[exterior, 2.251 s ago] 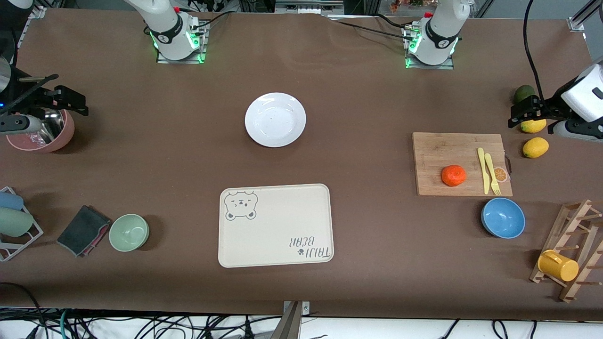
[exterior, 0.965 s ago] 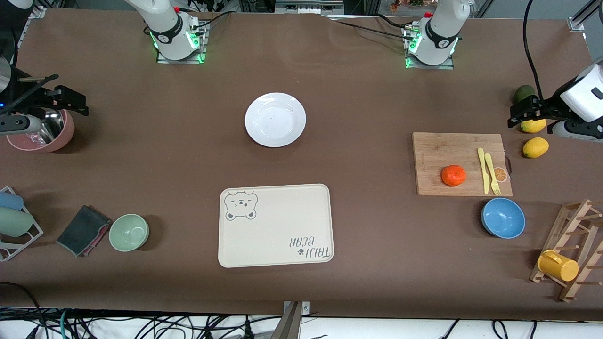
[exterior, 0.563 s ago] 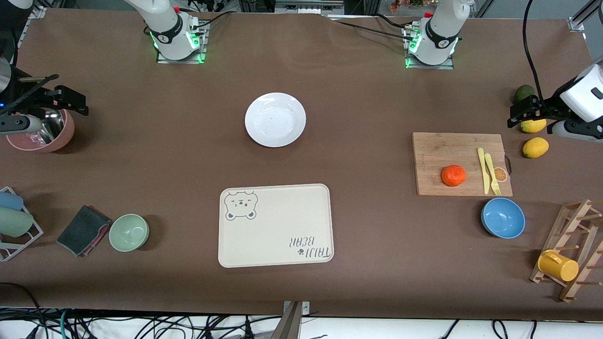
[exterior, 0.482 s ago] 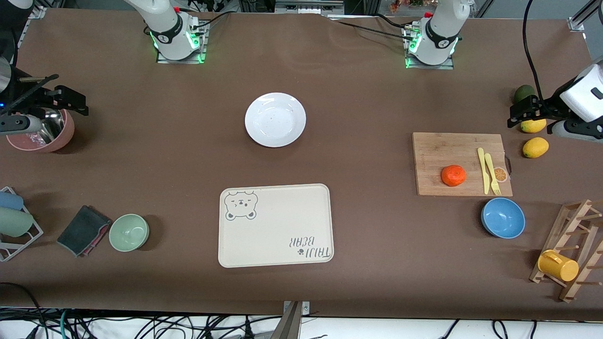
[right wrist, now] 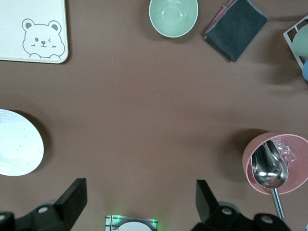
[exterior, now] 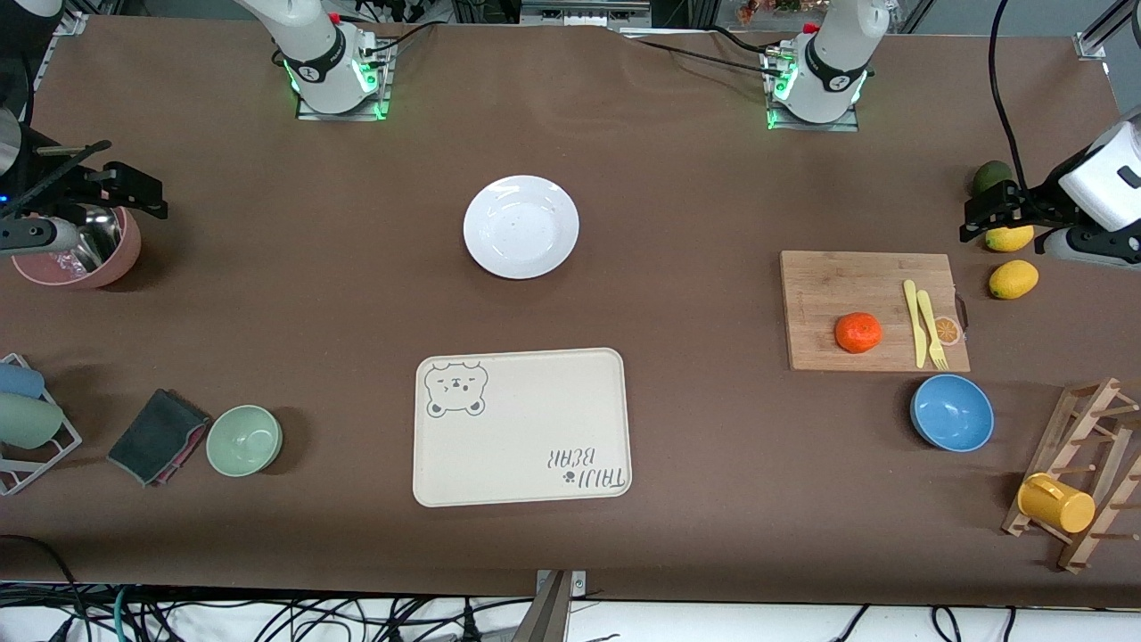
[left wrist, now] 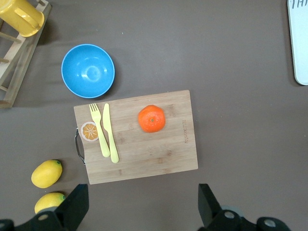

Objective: Place orange and plate with both arms

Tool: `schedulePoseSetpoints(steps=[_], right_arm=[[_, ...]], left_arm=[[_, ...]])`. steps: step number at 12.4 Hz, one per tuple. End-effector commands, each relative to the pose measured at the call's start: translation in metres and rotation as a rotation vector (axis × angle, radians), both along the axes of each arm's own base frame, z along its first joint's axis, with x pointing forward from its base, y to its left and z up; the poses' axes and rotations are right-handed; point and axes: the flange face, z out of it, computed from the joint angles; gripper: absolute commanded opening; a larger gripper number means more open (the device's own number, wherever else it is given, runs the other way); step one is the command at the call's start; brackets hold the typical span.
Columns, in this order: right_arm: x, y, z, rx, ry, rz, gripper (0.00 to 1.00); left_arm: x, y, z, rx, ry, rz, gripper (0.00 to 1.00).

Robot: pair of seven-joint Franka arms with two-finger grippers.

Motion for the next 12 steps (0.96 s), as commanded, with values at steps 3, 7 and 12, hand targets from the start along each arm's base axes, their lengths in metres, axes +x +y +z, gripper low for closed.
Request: schedulePoseSetpoints(steps=[3, 7, 12], right_arm=[[0.0, 0.001, 0.004, 0.011, -0.002, -0.008, 1.0], [0.0, 0.001, 0.005, 0.011, -0.006, -0.008, 1.0], [0.0, 0.001, 0.005, 0.011, -0.006, -0.008, 1.0]], left_arm=[[0.002, -0.002, -0.012, -0.004, 0.028, -0.011, 1.0], [0.01, 0.003, -0.035, -0.011, 0.077, 0.002, 1.0], [0.046, 0.004, -0.128, -0.001, 0.226, 0.052, 1.0]])
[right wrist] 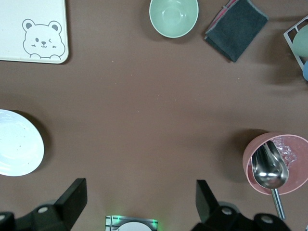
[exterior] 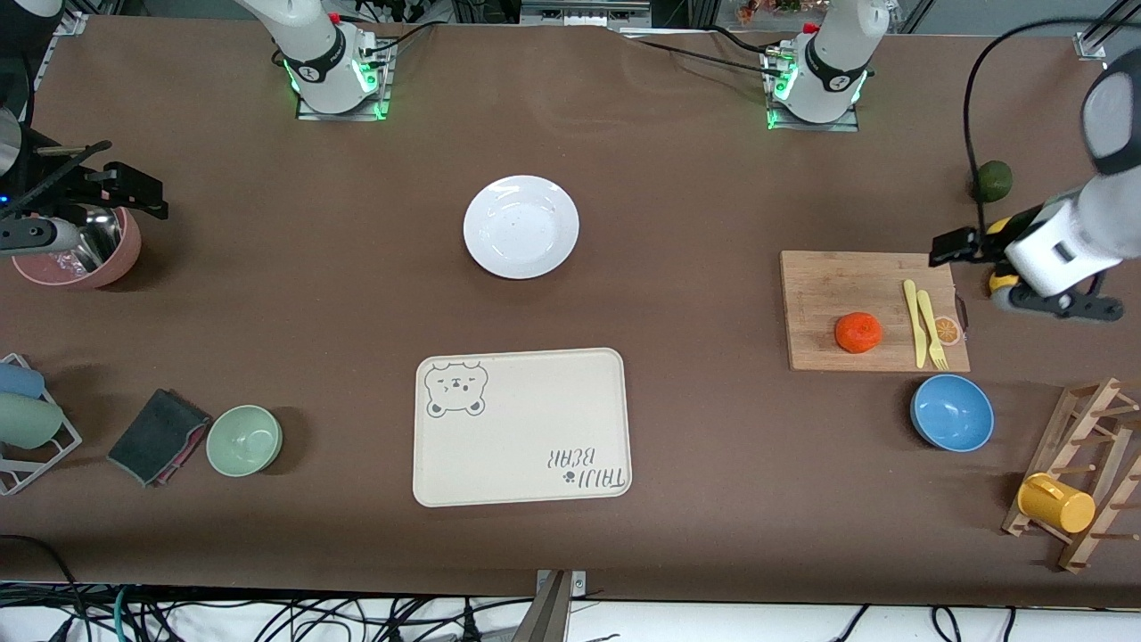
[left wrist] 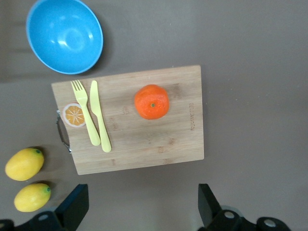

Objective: Place orange and plate with both arms
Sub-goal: 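Reach the left gripper down to the orange on the cutting board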

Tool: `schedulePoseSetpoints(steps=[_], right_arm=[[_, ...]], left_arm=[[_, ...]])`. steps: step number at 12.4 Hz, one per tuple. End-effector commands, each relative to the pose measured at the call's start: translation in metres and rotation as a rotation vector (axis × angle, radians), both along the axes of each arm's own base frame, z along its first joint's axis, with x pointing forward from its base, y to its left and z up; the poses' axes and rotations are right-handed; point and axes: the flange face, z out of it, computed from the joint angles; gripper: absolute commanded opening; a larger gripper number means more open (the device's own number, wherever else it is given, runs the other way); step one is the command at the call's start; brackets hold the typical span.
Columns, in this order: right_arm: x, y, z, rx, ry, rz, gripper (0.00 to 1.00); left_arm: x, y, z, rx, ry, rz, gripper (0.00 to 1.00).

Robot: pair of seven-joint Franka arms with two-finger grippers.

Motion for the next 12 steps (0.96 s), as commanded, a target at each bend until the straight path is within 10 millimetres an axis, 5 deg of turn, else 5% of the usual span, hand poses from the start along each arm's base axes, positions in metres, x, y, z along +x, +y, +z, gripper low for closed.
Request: schedulePoseSetpoints(steps=[1, 5, 12], right_arm=[[0.0, 0.001, 0.005, 0.01, -0.002, -0.008, 1.0], [-0.001, 0.001, 0.005, 0.01, 0.0, -0.008, 1.0], [0.0, 0.008, 0.006, 0.03, -0.01, 0.002, 1.0]], left_arm=[[0.017, 0.002, -0.03, -0.01, 0.045, 0.035, 1.0], [0.022, -0.001, -0.084, -0.005, 0.037, 0.032, 1.0], [-0.013, -0.011, -0.187, 0.012, -0.105, 0.044, 1.0]])
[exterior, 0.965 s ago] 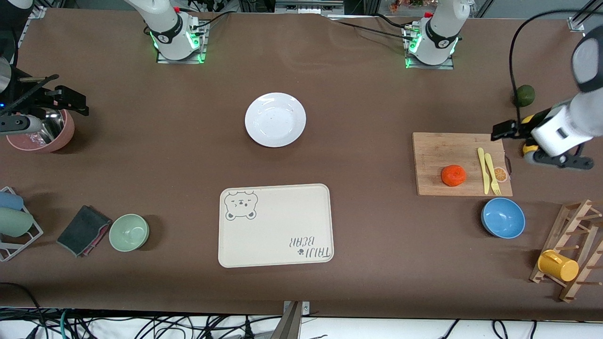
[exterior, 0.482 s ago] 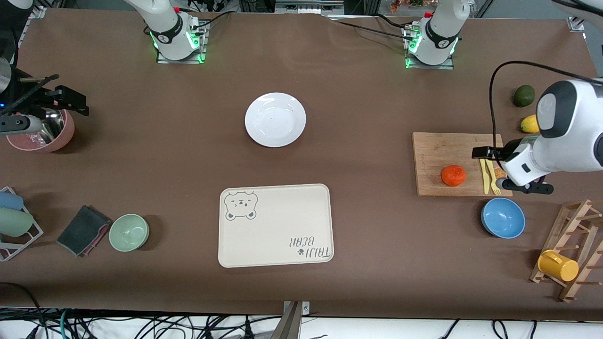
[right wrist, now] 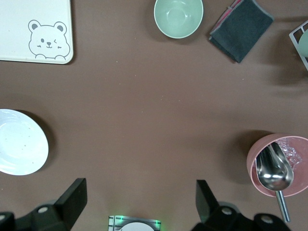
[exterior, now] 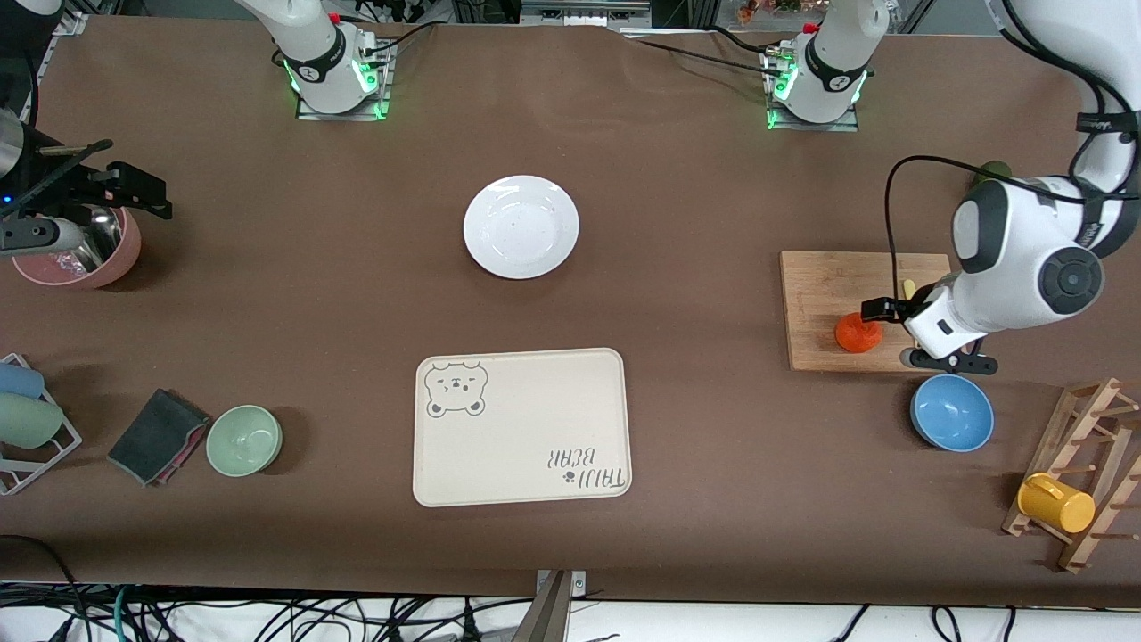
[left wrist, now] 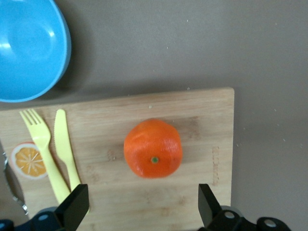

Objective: Place orange and plate with both arms
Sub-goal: 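Reach the left gripper down to the orange on the cutting board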

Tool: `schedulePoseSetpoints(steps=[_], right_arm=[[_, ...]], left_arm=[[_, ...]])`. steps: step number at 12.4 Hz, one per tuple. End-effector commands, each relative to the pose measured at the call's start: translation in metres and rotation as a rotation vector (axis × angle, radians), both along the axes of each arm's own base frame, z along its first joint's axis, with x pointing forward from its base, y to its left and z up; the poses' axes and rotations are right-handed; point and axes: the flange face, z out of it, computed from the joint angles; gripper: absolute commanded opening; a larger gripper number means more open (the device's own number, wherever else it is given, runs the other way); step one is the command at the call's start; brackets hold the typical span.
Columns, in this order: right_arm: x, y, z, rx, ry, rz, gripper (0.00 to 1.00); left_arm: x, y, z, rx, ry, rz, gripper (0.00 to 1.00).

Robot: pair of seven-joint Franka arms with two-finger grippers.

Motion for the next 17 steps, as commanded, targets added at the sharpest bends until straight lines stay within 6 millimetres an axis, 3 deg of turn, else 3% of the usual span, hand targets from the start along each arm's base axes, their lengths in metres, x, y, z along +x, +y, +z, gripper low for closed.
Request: schedulePoseSetpoints(steps=[1, 7, 12, 13, 15, 17], right_arm=[[0.0, 0.004, 0.005, 0.014, -0.009, -0.002, 1.0], [0.0, 0.007, 0.005, 0.014, -0.01, 0.002, 1.0], [0.0, 0.007, 0.005, 0.014, -0.01, 0.002, 1.0], [0.0, 0.007, 0.006, 0.014, -0.012, 0.002, 1.0], [0.001, 0.006, 0.005, 0.014, -0.012, 0.001, 1.0], [0.001, 0.005, 0.006, 0.014, -0.013, -0.001, 1.0]], left_arm=[[-0.02, -0.002, -0.026, -0.002, -0.048, 0.018, 1.0], [-0.023, -0.006, -0.094, 0.007, 0.008, 0.043, 1.0], [-0.017, -0.008, -0.107, 0.009, 0.016, 0.034, 1.0], [-0.017, -0.012, -0.108, 0.01, 0.017, 0.026, 0.93], [-0.017, -0.013, -0.107, 0.013, 0.016, 0.014, 0.65], [-0.015, -0.014, -0.106, 0.012, 0.012, 0.007, 0.45]])
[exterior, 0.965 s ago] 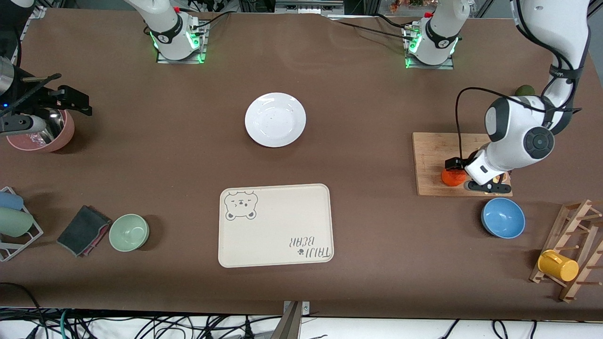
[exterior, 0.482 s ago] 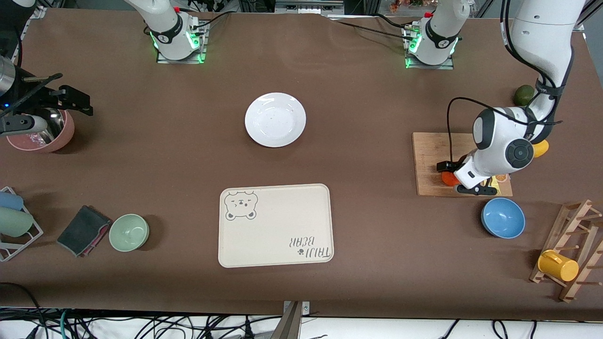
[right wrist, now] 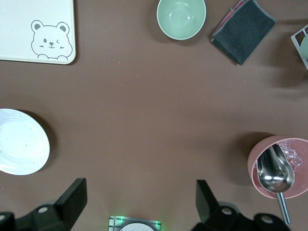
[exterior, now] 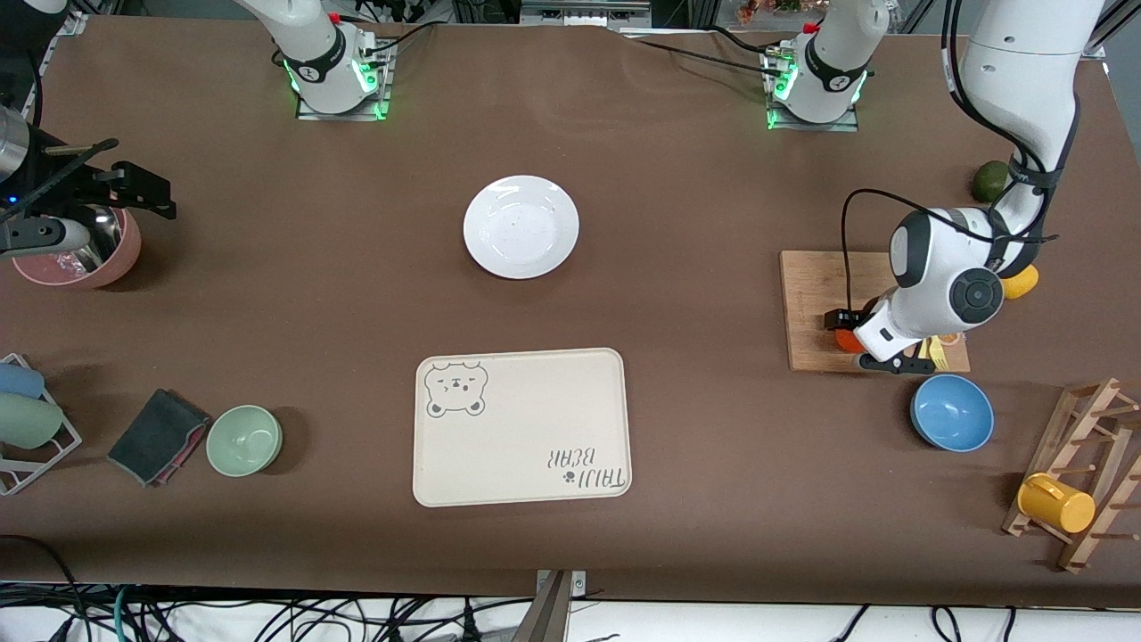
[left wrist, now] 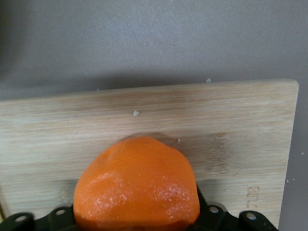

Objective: Place orange and plate with both arms
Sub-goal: 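Reach the left gripper down to the orange on the cutting board, then close the left gripper on the orange and lift it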

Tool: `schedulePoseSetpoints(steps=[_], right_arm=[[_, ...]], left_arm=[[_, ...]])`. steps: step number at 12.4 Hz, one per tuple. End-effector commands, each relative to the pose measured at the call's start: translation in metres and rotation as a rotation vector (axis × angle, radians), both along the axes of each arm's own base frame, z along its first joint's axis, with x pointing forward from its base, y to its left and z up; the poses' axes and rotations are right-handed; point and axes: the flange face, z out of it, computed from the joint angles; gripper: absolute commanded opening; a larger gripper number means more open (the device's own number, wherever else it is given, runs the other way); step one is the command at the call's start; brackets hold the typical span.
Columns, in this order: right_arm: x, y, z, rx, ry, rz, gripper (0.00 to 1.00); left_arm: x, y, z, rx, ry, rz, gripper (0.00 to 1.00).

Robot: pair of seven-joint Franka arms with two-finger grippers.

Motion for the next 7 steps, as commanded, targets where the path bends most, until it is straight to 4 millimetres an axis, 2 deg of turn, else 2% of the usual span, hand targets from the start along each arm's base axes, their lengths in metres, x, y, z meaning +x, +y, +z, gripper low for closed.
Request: schedulePoseSetpoints(steps=[1, 3, 5, 6, 7], right_arm=[[0.001, 0.001, 0.005, 0.013, -0.01, -0.008, 1.0], [0.0, 0.0, 0.006, 0.013, -0.011, -0.01, 1.0], [0.0, 0.0, 0.006, 0.013, -0.01, -0.01, 1.0], [0.001, 0.0, 0.005, 0.013, -0.01, -0.01, 1.0], [0.001, 0.0, 0.005, 0.013, -0.01, -0.01, 1.0]], left_arm=[[0.006, -0.005, 0.0, -0.002, -0.004, -0.012, 0.37], [0.012, -0.006, 0.007, -0.001, -0.013, -0.006, 0.3], [0.025, -0.02, 0.026, -0.006, -0.013, 0.003, 0.26], [0.032, -0.035, 0.037, 0.002, 0.003, 0.035, 0.25], [0.038, -0.065, 0.048, 0.013, 0.01, 0.069, 0.24]])
